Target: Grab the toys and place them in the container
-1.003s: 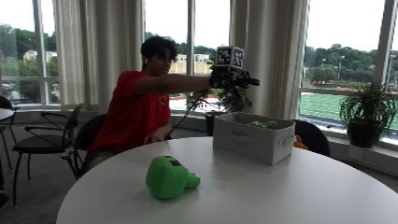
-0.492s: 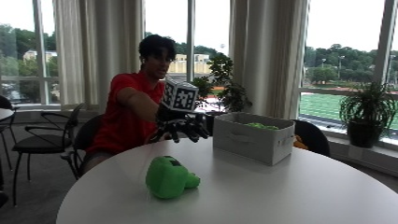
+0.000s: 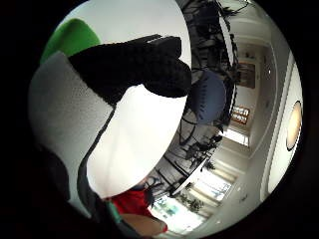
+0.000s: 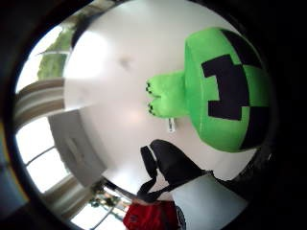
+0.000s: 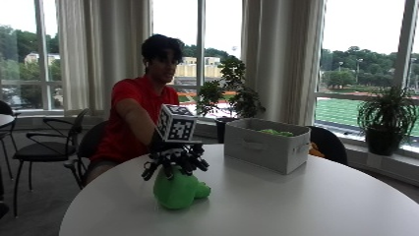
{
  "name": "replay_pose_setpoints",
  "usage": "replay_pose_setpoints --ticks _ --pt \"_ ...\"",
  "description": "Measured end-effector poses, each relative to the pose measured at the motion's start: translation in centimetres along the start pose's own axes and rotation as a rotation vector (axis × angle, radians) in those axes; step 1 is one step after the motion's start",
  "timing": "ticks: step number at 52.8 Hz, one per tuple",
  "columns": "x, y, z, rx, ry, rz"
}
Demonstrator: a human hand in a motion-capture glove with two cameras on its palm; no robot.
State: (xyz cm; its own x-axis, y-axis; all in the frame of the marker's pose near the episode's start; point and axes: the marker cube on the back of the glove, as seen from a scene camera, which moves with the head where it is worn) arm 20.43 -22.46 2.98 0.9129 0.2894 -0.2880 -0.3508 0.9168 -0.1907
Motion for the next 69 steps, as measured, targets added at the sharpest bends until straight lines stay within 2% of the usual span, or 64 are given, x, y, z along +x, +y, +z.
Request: replay_pose_setpoints --ticks 22,38,48,58,69 --pt "0.4 -1.3 3.0 -0.133 -0.02 -0.007" --pt "-0.2 -0.9 3.8 -0.148 0.017 0.003" --pt "-1.1 -0.8 3.7 -0.057 0.066 0.044" --pt "-1.0 -0.2 2.5 0.111 0.133 0.026" --pt "-2.4 1.7 -0.6 0.16 0.022 -0.001"
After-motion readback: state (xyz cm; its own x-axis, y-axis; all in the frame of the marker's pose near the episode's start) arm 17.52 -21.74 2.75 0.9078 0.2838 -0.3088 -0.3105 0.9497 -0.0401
